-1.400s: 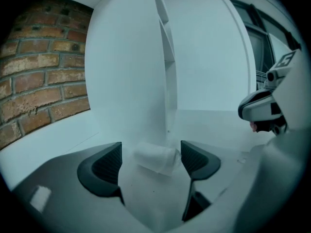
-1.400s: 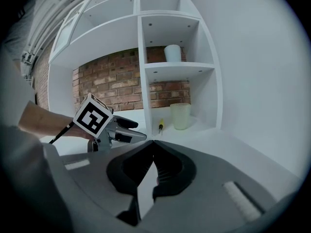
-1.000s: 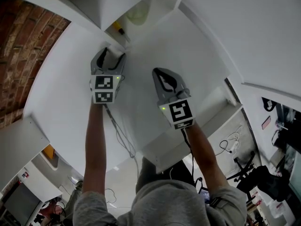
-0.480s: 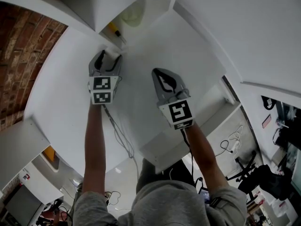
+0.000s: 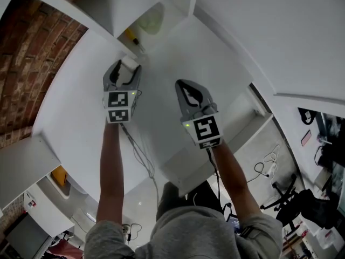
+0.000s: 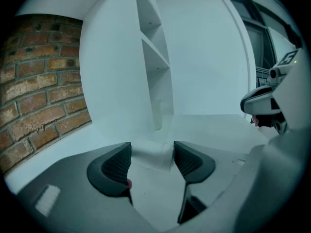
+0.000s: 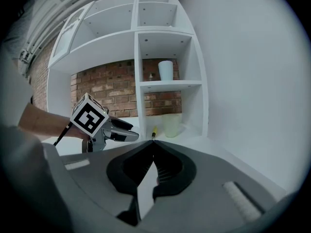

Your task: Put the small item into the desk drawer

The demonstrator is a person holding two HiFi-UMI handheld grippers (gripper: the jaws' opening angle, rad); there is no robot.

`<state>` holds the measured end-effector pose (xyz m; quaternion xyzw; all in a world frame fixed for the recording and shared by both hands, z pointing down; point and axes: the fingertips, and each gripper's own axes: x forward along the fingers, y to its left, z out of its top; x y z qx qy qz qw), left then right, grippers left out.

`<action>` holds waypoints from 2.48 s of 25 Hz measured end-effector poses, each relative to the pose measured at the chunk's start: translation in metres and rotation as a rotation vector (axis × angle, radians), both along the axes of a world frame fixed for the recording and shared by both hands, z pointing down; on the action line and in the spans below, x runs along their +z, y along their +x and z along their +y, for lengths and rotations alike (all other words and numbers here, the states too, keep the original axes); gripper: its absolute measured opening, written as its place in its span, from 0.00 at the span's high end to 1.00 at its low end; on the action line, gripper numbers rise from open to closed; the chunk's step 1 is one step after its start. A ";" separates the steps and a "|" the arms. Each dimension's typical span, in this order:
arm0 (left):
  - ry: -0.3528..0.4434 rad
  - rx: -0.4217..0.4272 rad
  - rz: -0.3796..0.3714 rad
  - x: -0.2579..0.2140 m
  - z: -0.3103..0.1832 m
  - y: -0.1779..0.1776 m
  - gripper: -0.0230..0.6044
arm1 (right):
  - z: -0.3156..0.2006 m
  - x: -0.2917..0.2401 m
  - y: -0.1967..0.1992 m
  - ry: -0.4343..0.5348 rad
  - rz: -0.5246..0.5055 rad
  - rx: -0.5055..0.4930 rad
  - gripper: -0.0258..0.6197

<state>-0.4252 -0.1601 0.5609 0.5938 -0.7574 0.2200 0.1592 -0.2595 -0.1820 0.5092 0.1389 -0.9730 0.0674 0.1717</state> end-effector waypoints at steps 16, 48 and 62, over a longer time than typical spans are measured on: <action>0.124 -0.017 -0.007 -0.097 0.036 0.059 0.50 | 0.022 -0.071 0.042 0.056 -0.064 0.048 0.96; 0.236 0.184 0.072 -0.170 0.120 0.263 0.50 | 0.098 -0.131 0.201 0.104 -0.073 0.247 0.96; 0.250 0.386 0.158 -0.153 0.102 0.349 0.50 | 0.098 -0.112 0.275 0.069 -0.025 0.440 0.96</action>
